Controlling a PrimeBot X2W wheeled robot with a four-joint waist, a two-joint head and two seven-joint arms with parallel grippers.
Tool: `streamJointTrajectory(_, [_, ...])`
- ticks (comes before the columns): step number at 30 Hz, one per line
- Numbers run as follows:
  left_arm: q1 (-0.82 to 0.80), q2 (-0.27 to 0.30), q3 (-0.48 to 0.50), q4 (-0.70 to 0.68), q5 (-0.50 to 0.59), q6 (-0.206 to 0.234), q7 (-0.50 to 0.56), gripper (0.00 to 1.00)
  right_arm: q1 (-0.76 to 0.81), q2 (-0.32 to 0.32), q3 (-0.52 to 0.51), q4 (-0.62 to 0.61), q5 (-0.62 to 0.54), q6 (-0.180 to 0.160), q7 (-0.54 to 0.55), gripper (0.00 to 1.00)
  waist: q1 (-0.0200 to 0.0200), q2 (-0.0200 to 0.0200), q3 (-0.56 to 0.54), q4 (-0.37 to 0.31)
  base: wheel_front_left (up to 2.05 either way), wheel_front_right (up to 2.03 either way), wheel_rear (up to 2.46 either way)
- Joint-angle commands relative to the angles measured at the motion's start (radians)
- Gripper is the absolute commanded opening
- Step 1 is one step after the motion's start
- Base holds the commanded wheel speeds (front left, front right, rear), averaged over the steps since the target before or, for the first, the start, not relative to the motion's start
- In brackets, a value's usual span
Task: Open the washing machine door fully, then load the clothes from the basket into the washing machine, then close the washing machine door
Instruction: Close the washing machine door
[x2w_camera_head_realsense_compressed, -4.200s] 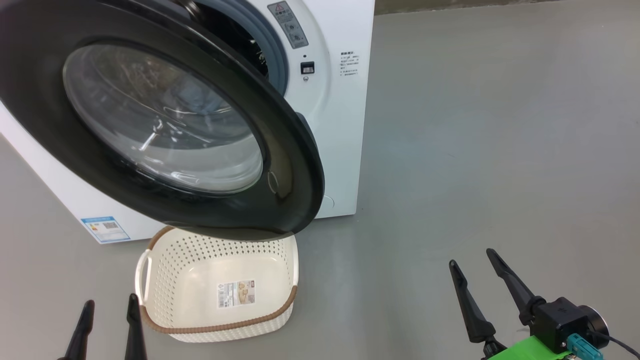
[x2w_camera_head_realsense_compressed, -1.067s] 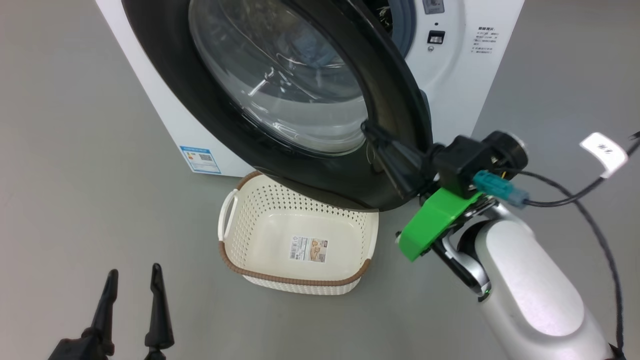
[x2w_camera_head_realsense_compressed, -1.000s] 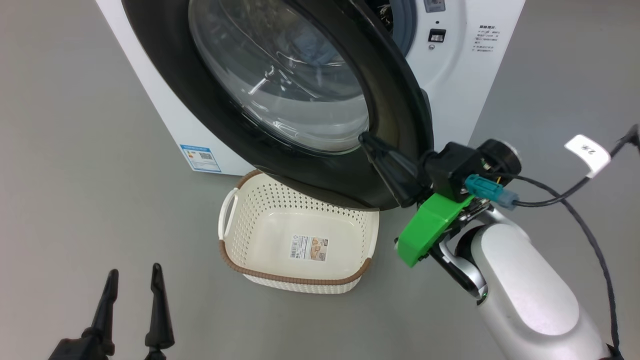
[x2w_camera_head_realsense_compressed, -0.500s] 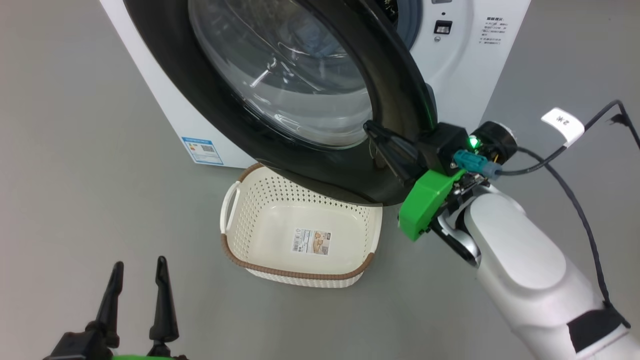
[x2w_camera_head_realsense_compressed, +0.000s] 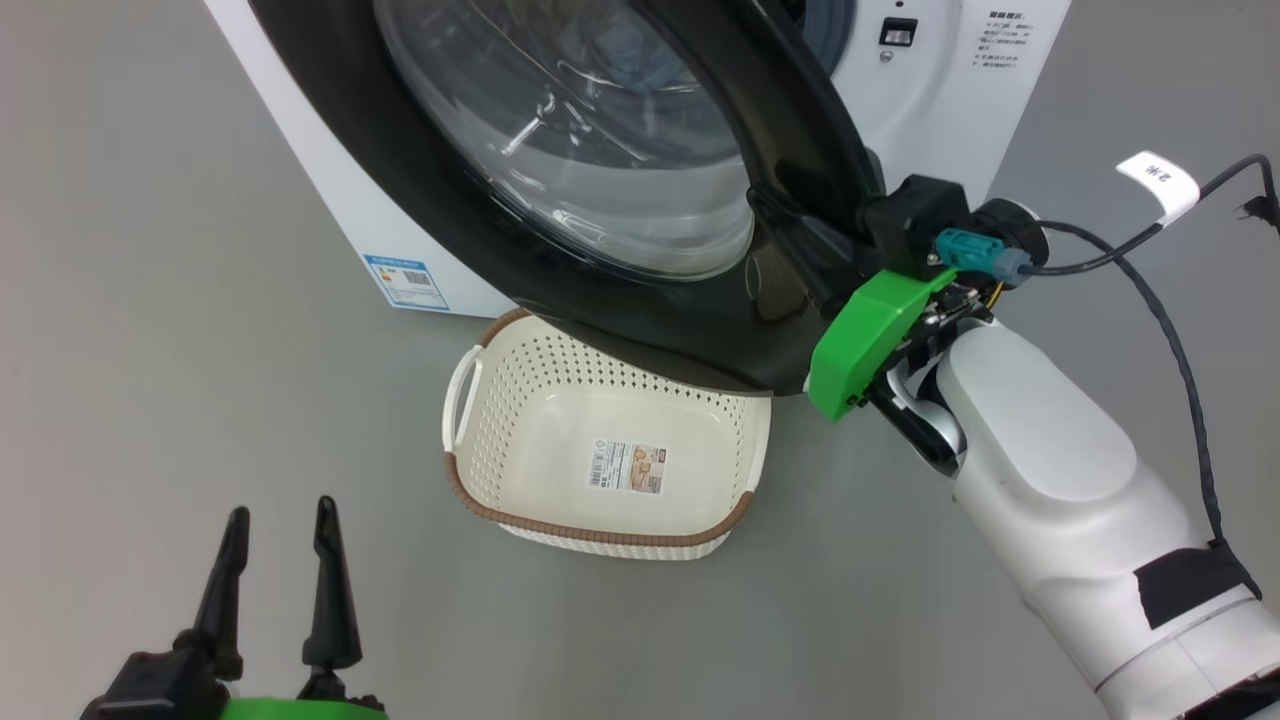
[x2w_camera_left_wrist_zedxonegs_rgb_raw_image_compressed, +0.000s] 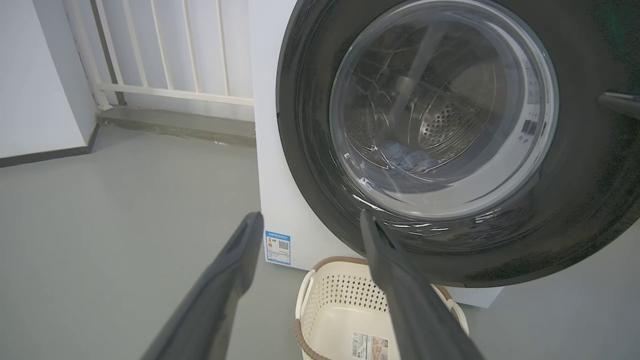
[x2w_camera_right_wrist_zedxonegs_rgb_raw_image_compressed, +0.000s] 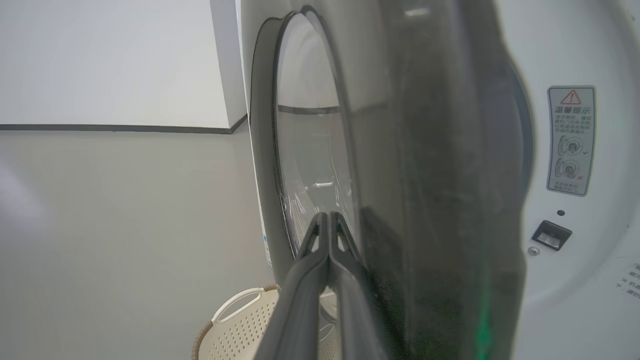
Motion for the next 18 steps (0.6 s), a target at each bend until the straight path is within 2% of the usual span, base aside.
streamJointTrajectory(1, [-0.036, 0.010, 0.040, -0.024, 0.016, -0.010, -0.012, 1.00, -0.029, 0.020, -0.001, -0.008, 0.018, 0.001, -0.012, 0.00, 0.0000, 0.0000, 0.004, 0.001, 0.00, 0.00, 0.00])
streamJointTrajectory(18, [-0.092, -0.026, 0.042, -0.035, 0.040, -0.050, -0.012, 1.00, -0.260, -0.032, -0.050, 0.179, 0.026, 0.001, -0.050, 0.00, 0.0000, 0.0000, 0.114, 0.031, 0.00, 0.00, 0.00])
